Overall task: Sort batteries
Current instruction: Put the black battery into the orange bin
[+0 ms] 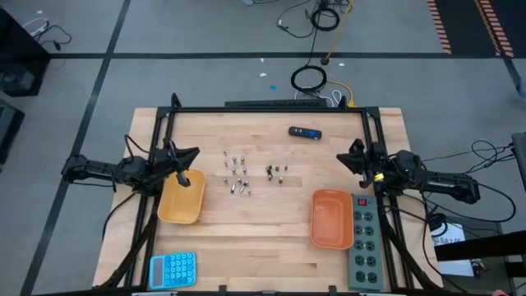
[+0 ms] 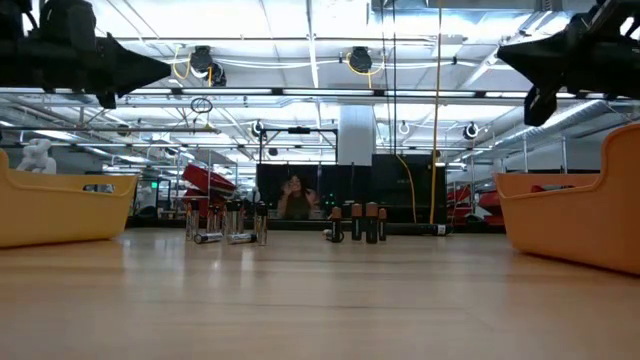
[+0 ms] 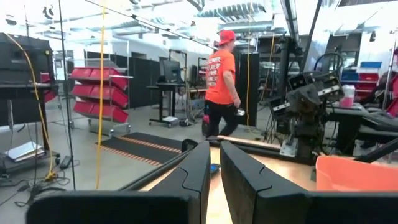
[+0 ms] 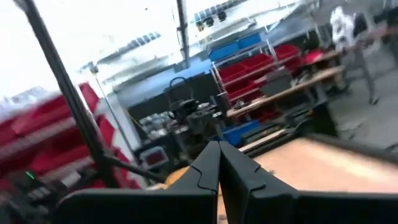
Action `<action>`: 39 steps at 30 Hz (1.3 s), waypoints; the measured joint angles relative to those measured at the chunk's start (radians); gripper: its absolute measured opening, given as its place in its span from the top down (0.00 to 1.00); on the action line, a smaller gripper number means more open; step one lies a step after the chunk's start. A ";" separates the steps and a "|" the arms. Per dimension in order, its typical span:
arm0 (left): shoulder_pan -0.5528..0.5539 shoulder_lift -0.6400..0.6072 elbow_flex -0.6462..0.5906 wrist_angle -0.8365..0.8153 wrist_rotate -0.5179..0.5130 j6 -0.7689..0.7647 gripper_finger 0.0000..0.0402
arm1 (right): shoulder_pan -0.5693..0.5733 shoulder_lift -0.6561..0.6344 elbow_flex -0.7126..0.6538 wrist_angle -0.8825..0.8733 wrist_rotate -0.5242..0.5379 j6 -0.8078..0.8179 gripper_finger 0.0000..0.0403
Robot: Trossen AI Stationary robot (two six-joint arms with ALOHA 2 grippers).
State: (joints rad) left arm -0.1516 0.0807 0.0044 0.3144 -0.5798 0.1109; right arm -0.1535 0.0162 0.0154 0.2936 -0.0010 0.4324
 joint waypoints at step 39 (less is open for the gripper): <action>0.000 0.003 0.016 -0.109 0.162 -0.395 0.88 | 0.051 0.339 0.142 -0.113 0.108 -0.036 1.00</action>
State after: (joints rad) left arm -0.1520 0.0838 0.0208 0.2054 -0.4178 -0.2836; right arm -0.1028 0.3550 0.1576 0.1809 0.1071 0.3968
